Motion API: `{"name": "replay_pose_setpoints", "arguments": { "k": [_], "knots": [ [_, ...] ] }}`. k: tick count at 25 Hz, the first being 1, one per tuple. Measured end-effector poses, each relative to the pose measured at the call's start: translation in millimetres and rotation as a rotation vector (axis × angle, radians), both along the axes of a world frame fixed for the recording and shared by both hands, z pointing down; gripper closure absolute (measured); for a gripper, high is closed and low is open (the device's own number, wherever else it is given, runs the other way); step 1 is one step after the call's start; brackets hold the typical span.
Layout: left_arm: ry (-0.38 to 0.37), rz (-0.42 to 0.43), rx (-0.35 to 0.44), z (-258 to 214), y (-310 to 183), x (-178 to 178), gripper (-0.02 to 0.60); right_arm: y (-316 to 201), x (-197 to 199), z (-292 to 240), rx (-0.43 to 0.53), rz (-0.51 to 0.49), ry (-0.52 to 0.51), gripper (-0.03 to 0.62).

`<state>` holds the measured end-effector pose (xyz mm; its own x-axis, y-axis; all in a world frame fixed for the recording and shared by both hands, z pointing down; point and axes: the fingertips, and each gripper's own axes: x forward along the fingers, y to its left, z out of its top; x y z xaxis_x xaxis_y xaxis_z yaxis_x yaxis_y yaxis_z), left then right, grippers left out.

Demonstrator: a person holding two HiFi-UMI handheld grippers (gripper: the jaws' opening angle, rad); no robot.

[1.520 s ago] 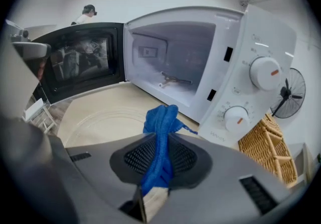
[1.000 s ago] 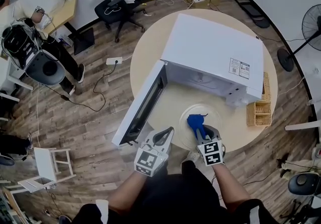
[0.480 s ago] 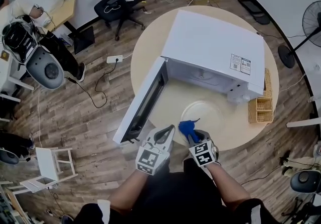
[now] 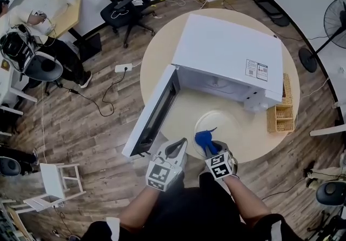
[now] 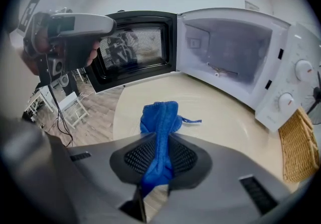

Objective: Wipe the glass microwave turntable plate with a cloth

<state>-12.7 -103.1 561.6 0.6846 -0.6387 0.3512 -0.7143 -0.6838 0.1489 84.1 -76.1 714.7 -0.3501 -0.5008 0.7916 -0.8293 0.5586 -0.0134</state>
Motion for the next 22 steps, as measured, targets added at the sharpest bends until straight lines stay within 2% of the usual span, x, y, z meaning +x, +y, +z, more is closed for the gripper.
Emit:
{"name": "replay_pose_setpoints", "arguments": {
  "k": [10, 22],
  "knots": [
    [-0.006, 0.02, -0.003, 0, 2, 4, 0.575, -10, 60, 1, 0.019, 0.082, 0.094, 0.51],
    [-0.008, 0.053, 0.001, -1, 4, 20, 0.575, -31, 134, 2, 0.026, 0.184, 0.223, 0.52]
  ]
}}
